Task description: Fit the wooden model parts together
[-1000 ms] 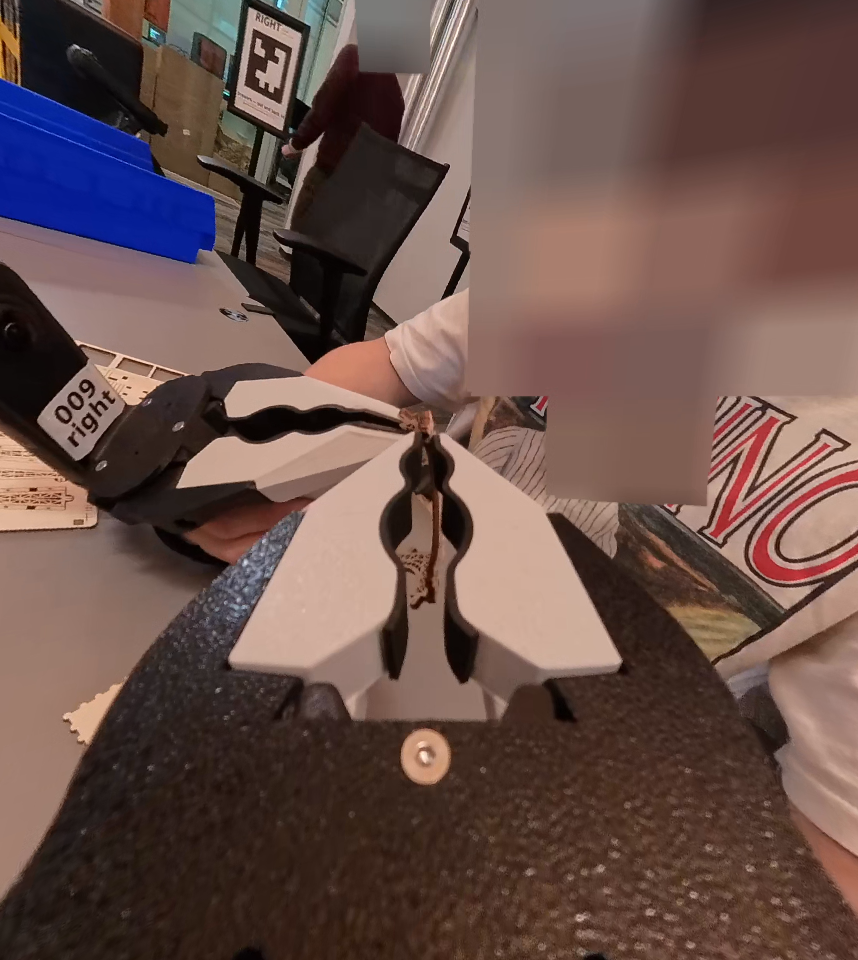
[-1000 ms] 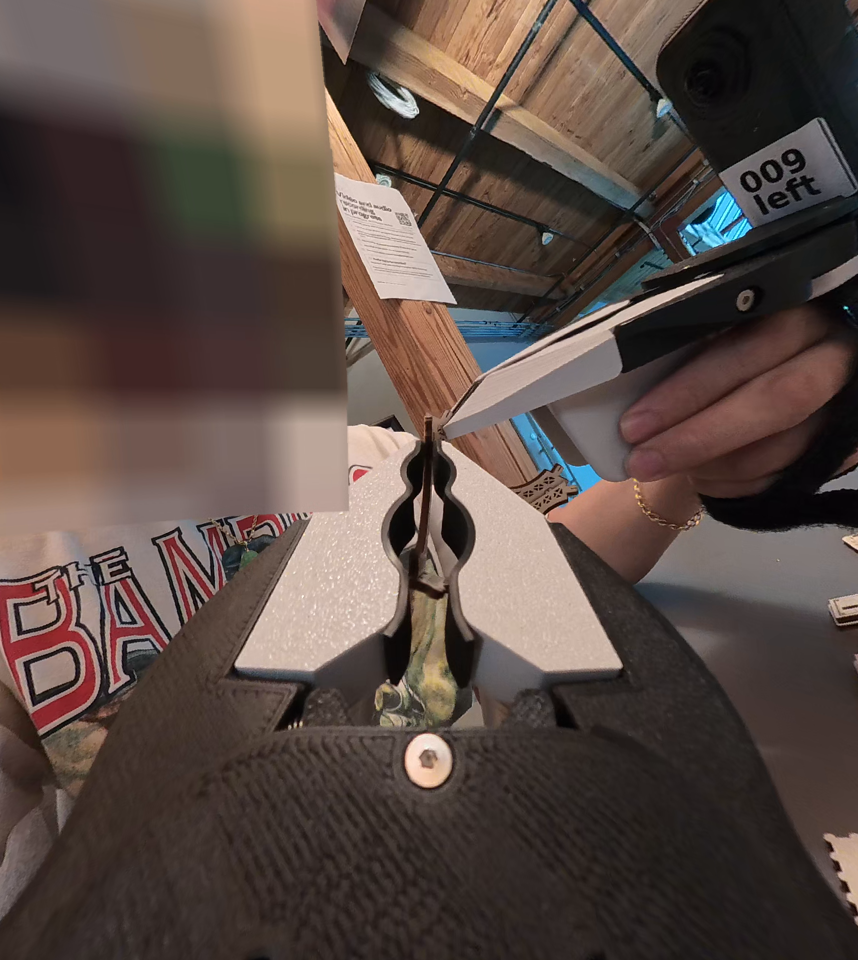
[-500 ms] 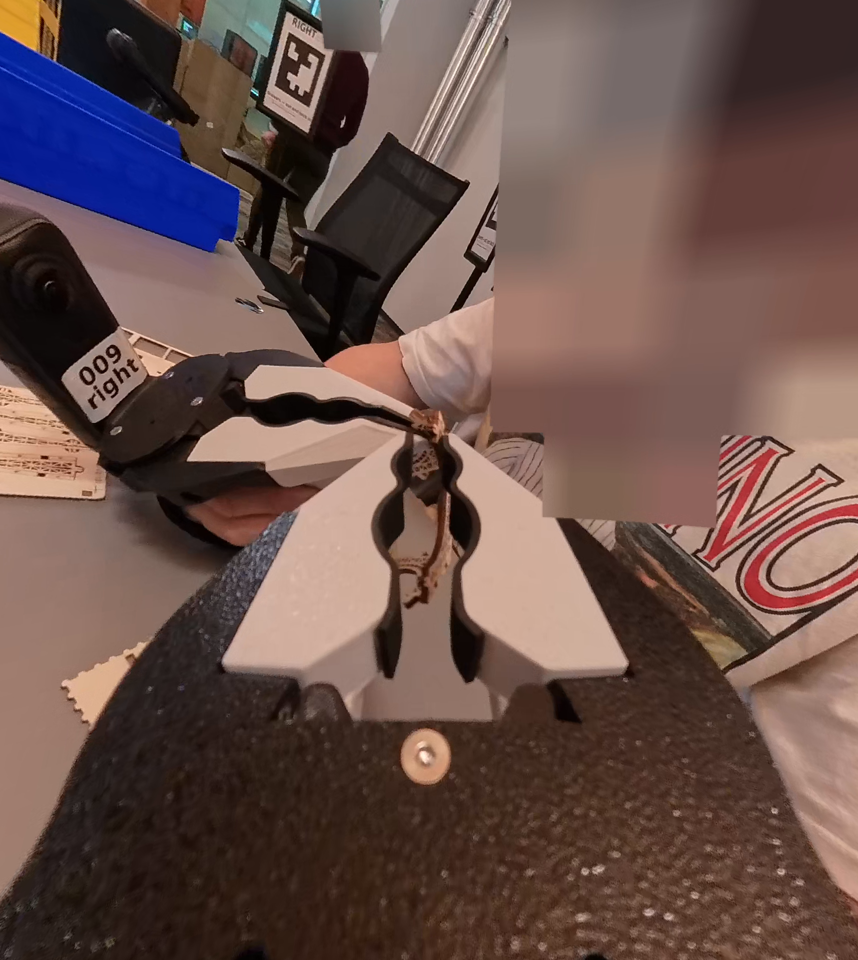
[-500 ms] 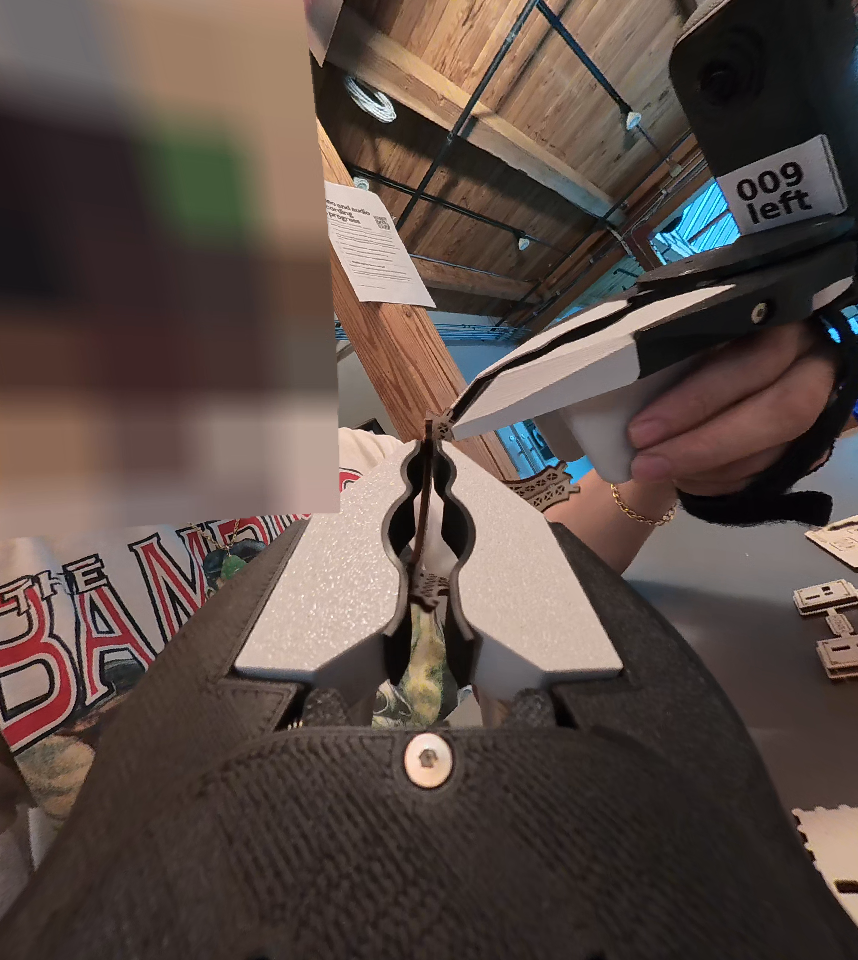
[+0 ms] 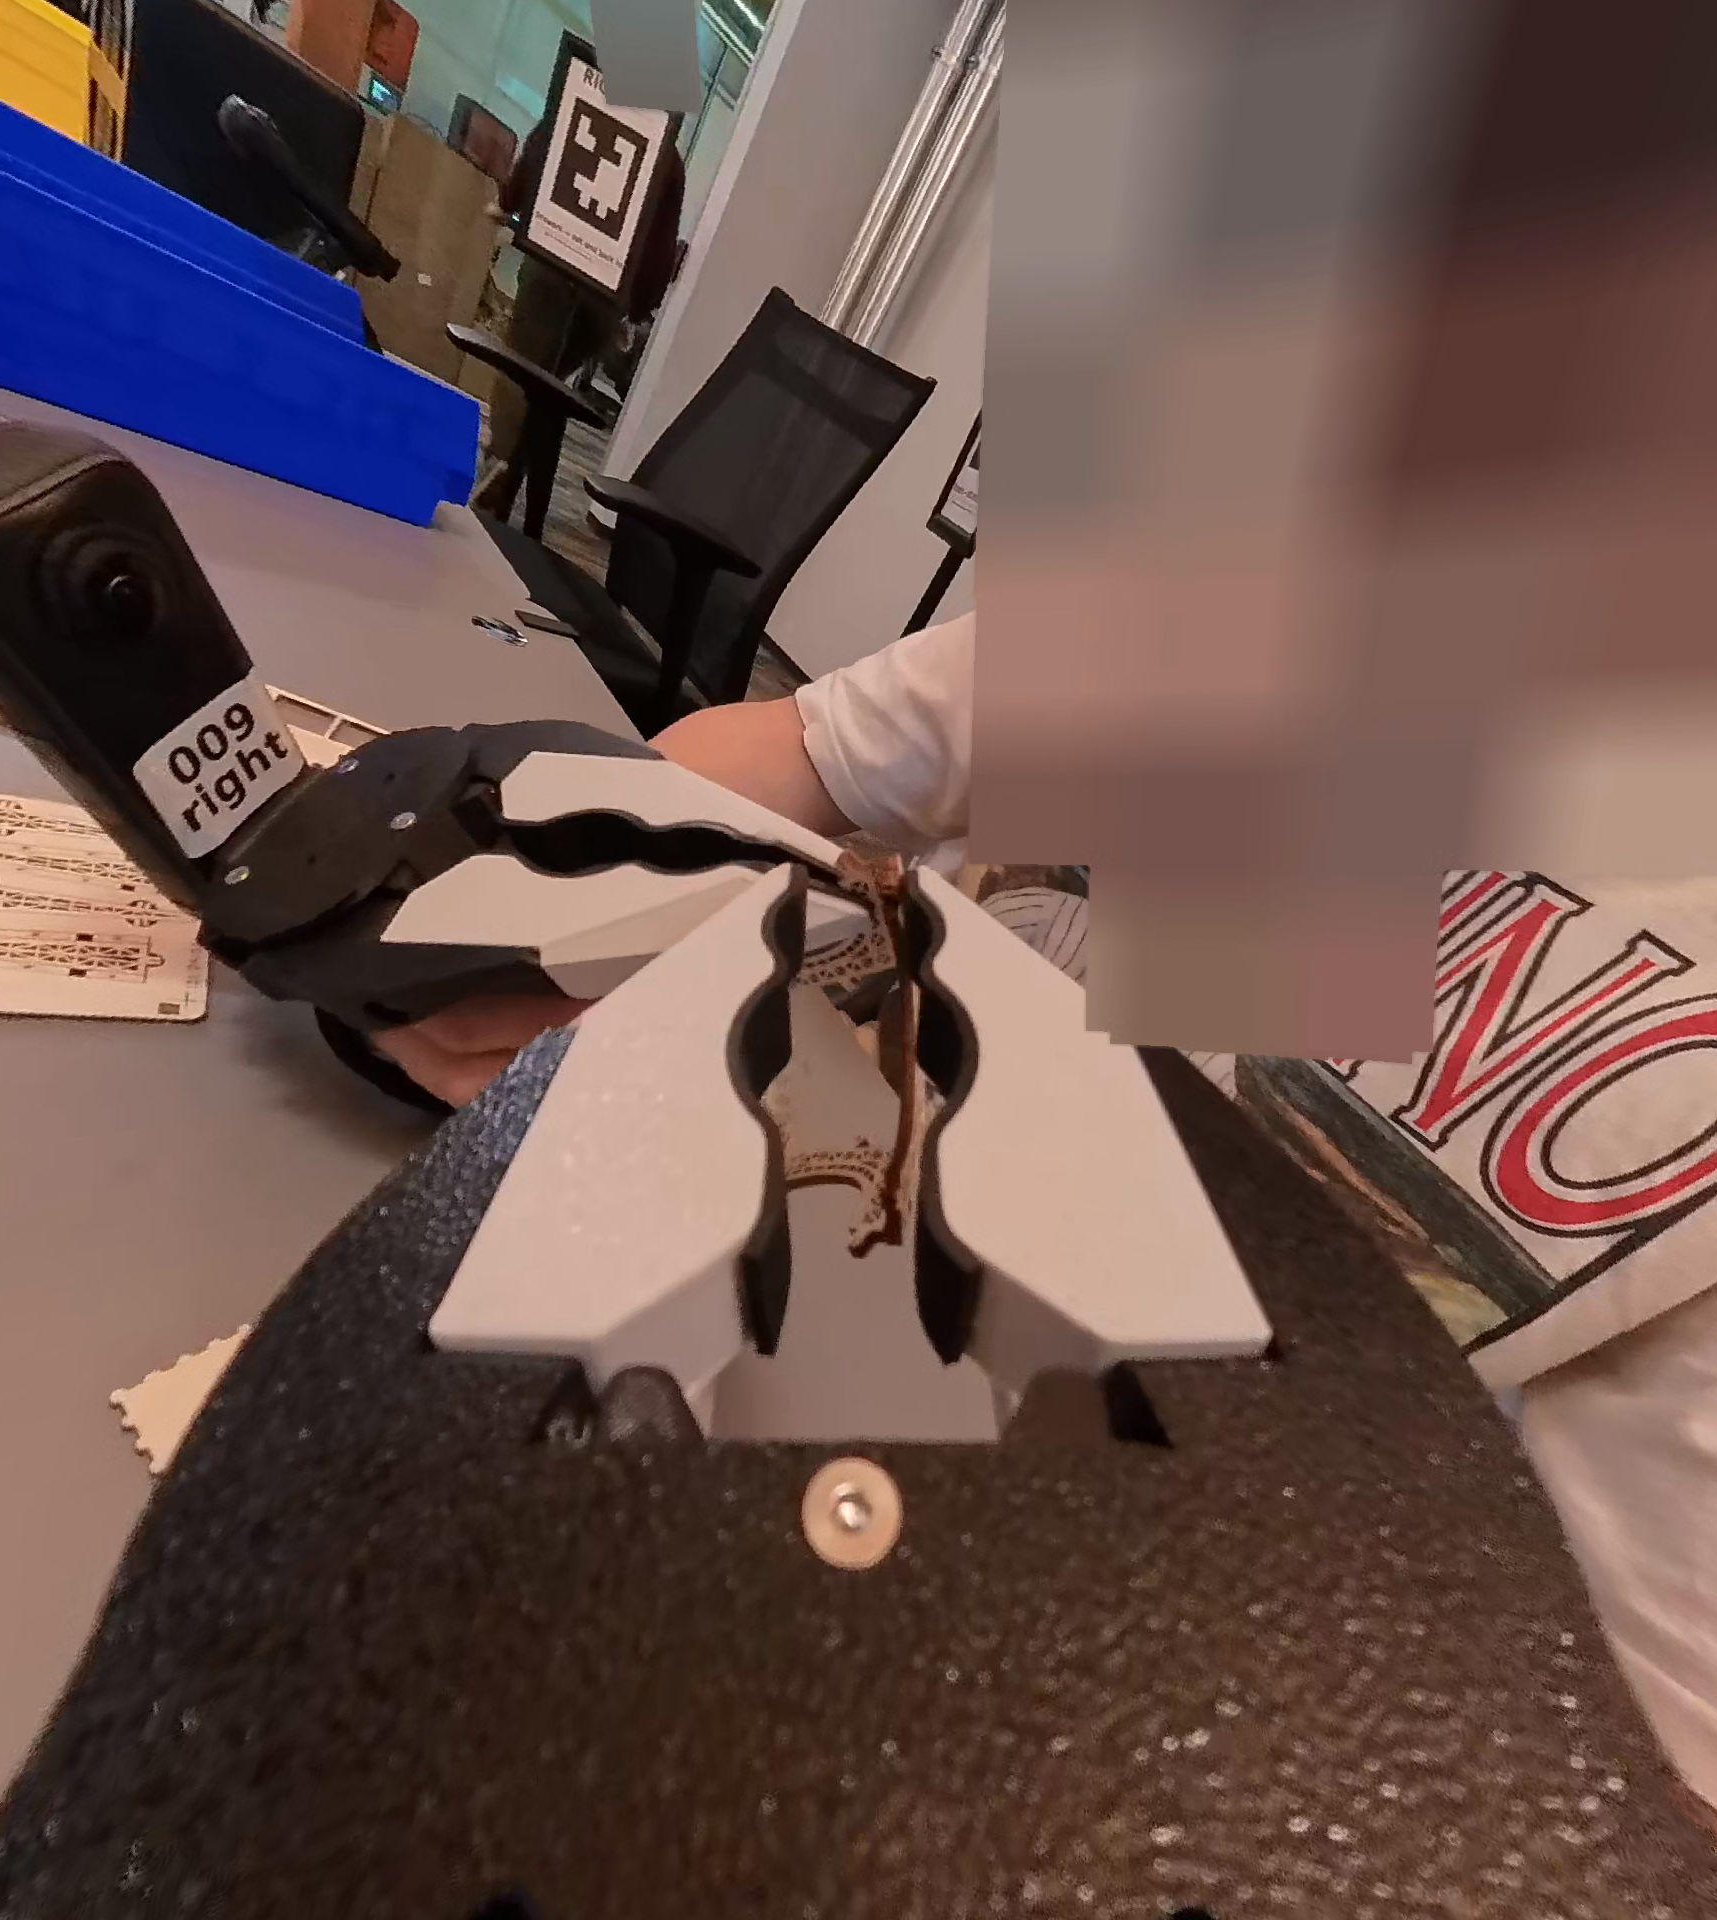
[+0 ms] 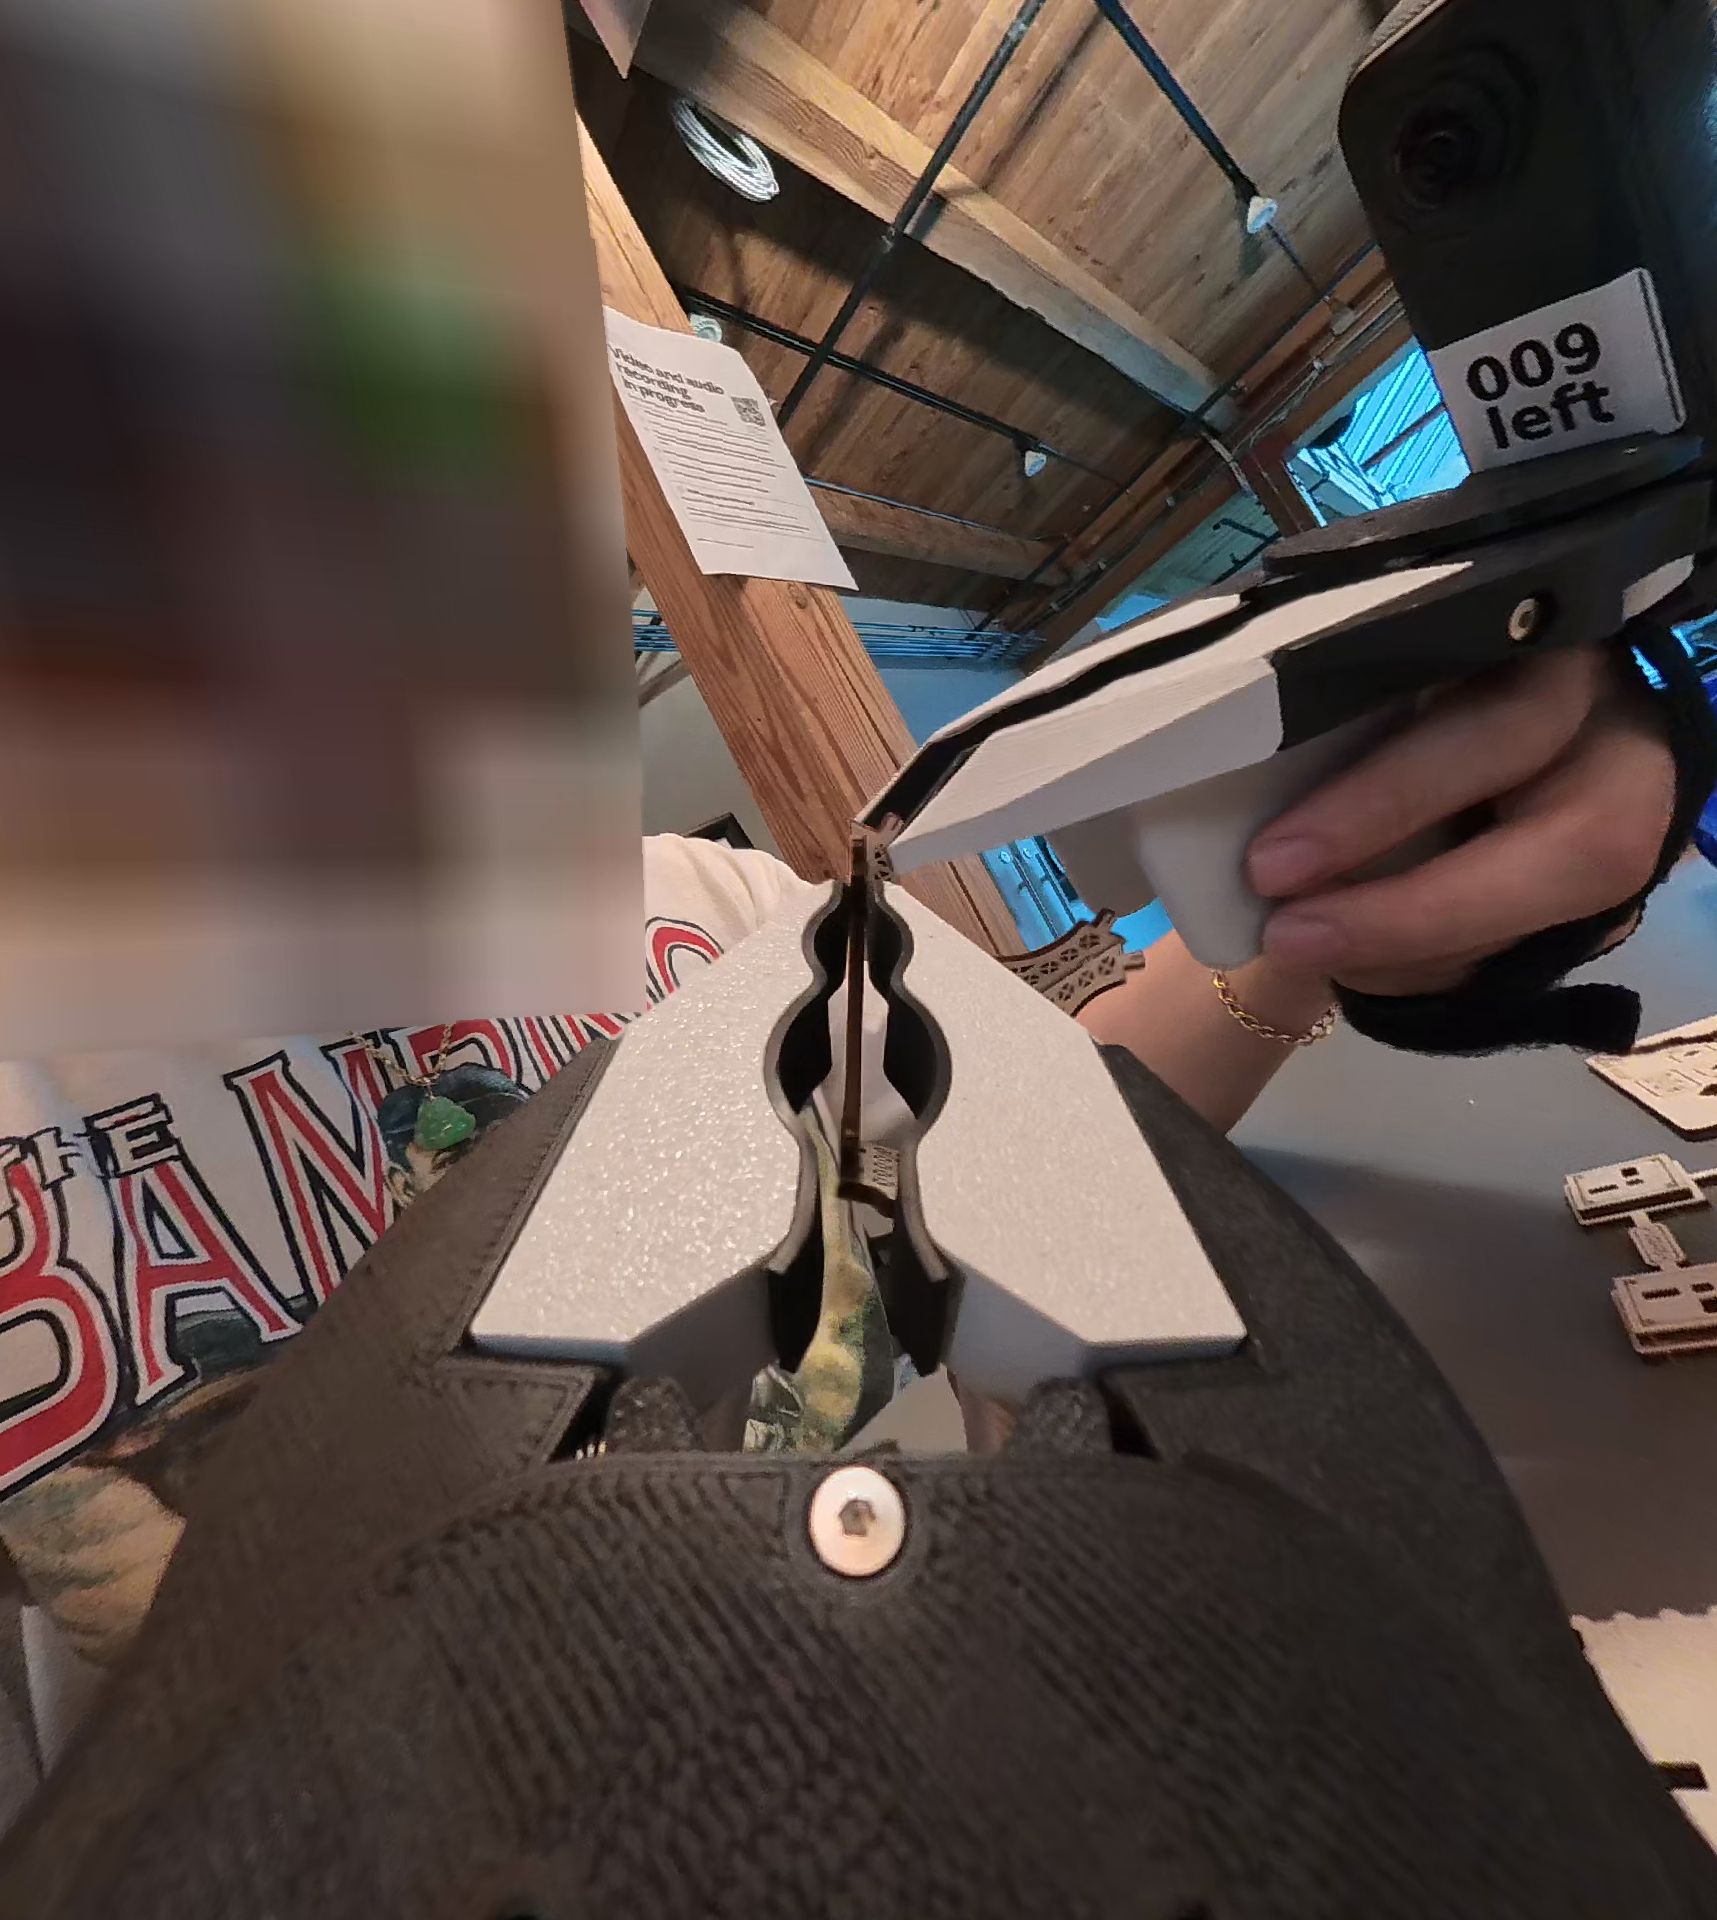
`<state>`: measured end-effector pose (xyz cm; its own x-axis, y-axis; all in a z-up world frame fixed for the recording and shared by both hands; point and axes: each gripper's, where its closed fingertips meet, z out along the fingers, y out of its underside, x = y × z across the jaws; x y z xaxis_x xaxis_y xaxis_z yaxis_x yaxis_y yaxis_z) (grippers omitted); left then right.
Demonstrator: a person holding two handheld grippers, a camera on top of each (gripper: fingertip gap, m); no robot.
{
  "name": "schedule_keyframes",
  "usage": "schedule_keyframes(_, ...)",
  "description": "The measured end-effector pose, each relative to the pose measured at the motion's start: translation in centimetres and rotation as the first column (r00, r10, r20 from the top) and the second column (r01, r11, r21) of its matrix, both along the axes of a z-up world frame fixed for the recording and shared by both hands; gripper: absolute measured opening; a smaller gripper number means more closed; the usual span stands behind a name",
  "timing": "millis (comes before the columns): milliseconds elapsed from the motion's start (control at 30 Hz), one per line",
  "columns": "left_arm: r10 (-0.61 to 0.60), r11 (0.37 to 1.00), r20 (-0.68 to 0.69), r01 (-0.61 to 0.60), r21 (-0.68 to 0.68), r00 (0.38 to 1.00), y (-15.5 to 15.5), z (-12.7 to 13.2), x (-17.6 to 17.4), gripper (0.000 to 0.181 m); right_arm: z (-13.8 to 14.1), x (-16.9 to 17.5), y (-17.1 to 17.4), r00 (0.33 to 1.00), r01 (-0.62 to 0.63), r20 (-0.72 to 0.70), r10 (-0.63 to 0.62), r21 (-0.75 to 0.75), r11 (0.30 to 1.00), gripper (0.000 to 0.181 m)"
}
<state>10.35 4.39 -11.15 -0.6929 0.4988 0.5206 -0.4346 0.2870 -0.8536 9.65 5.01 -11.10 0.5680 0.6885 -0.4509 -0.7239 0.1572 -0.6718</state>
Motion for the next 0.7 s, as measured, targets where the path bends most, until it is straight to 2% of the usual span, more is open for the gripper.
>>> schedule_keyframes(200, 0.002, 1.000, -0.024, -0.002, -0.031, 1.000, -0.1, 0.3, 0.1, 0.003, 0.0, 0.2, -0.1, 1.000, 0.015, -0.001, -0.015, 0.001, 1.000, 0.001)
schedule_keyframes(333, -0.029, 0.999, -0.054, 0.028, -0.021, 0.998, -0.2, 0.0, -0.2, 0.007, -0.3, -0.4, 0.2, 0.999, 0.006, 0.041, -0.005, -0.022, 1.000, 0.001)
schedule_keyframes(467, 0.019, 1.000, -0.015, -0.019, 0.004, 1.000, -0.2, -0.1, 0.3, 0.016, -0.1, -0.2, 0.1, 0.999, 0.017, 0.028, -0.016, -0.014, 1.000, 0.001)
schedule_keyframes(533, 0.040, 0.999, 0.043, -0.041, 0.001, 0.998, 0.0, 0.1, 0.6, 0.012, 0.0, 0.1, 0.0, 0.999, 0.029, 0.018, -0.029, -0.001, 1.000, 0.001)
schedule_keyframes(600, 0.124, 0.991, 0.139, -0.128, 0.023, 0.983, 0.2, 0.2, 1.6, 0.010, 0.3, 0.7, -0.1, 0.997, 0.075, 0.009, -0.075, 0.011, 0.997, 0.001)
schedule_keyframes(633, 0.185, 0.979, 0.208, -0.197, 0.041, 0.961, 0.3, 0.1, 2.4, 0.005, 0.4, 1.3, -0.2, 0.994, 0.114, 0.000, -0.114, 0.016, 0.993, 0.001)
schedule_keyframes(700, 0.284, 0.943, 0.389, -0.329, 0.054, 0.876, 0.7, -0.1, 3.8, 0.000, 0.5, 2.9, -0.6, 0.977, 0.212, -0.031, -0.212, 0.017, 0.977, 0.001)
